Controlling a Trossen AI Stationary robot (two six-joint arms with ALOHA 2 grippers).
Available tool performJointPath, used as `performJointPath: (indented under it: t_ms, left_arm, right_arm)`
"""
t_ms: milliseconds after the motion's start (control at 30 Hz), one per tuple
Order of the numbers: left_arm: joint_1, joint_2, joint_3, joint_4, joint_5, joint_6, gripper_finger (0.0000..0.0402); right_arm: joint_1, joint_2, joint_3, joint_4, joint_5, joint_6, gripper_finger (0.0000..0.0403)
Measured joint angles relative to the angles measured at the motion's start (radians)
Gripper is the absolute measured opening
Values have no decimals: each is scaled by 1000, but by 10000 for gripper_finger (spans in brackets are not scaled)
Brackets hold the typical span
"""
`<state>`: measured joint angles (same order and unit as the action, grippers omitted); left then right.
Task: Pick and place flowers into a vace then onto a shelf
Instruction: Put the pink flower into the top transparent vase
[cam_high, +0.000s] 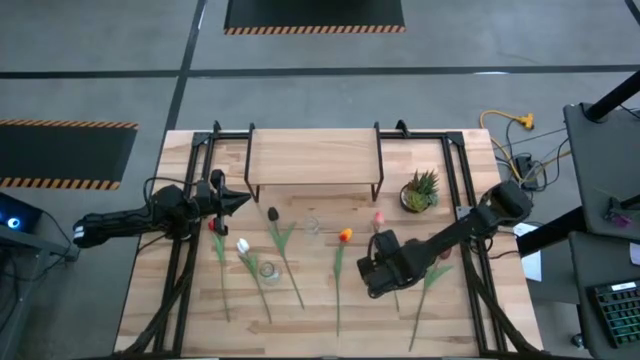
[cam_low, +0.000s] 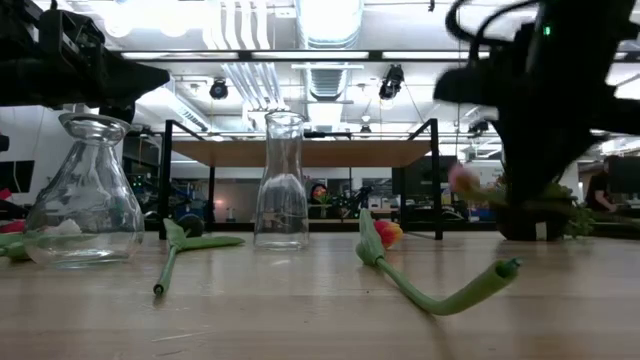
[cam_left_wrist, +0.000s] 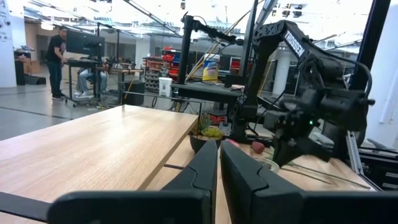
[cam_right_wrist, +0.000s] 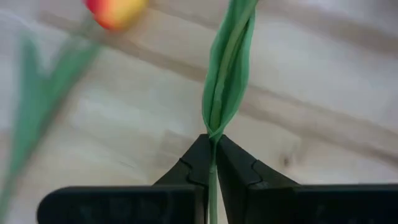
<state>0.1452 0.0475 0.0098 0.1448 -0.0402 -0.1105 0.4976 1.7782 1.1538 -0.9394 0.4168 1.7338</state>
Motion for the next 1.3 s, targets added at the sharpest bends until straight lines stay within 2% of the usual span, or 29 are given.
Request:
performJointPath:
  t_ms: [233, 433, 667, 867, 1200, 1300]
  left_arm:
    - [0, 0, 0, 0, 0, 0, 4]
    - [0, 0, 0, 1, 0, 0, 4]
    - [0, 0, 0, 1, 0, 0, 4]
    - [0, 4, 0, 1, 0, 0, 4]
    - [0, 4, 0, -8, 0, 0, 4]
    - [0, 5, 0, -6, 0, -1, 4]
  right_arm:
    - [0, -79, 0, 15, 171, -163, 12]
    - [-3, -155, 2, 83, 239, -353, 12]
    - [-25, -207, 2, 242, 242, -773, 12]
    - [-90, -217, 2, 395, 267, -1080, 12]
    - [-223, -255, 2, 577, 266, -1388, 12]
    - [-257, -266, 2, 641, 220, -1444, 12]
